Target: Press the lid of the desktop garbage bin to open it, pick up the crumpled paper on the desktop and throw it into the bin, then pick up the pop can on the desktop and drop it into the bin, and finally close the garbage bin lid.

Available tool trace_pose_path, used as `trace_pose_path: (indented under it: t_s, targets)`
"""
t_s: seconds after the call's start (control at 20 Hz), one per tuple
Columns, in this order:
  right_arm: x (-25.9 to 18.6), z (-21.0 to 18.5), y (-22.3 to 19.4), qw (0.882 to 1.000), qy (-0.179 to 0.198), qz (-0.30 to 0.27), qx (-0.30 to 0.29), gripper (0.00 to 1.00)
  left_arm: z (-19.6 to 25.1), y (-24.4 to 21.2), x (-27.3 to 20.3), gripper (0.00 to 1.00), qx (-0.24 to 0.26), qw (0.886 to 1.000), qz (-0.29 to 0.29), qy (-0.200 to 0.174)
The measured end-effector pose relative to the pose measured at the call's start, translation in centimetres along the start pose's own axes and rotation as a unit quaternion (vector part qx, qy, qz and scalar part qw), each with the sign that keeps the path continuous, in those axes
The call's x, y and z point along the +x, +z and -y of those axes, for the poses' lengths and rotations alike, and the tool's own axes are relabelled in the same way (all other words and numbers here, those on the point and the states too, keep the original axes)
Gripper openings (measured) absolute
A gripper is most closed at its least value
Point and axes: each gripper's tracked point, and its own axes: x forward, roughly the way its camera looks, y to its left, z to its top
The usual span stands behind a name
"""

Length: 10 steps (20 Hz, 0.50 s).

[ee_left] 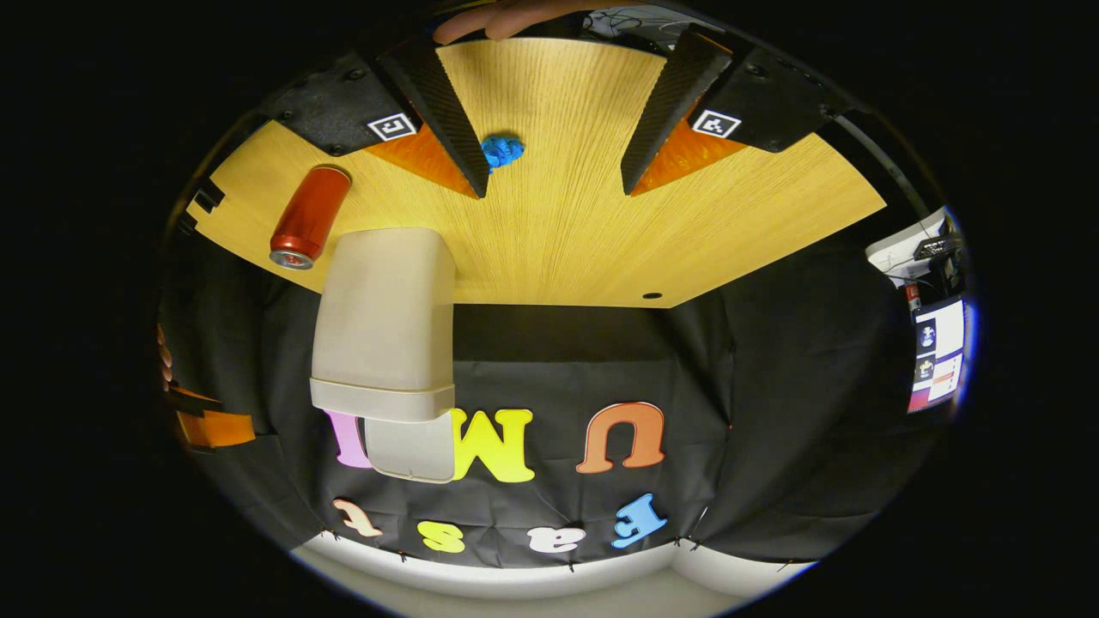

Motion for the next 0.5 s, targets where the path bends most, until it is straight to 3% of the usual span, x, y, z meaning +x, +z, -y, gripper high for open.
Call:
trace_pose_path:
  t_s: [0.25, 0.5]
  targets:
    - [-1.9, 3.0, -4.6, 1.000, 0.000, -0.028, -0.003, 0.95, 3.4, -2.4, 0.9, 1.00, -0.014, 0.998, -0.039, -0.042]
    - [-2.2, 3.5, -7.0, 0.999, 0.012, -0.046, 0.008, 0.95, 3.8, -3.9, 3.3, 1.00, 0.011, 0.997, -0.065, -0.027]
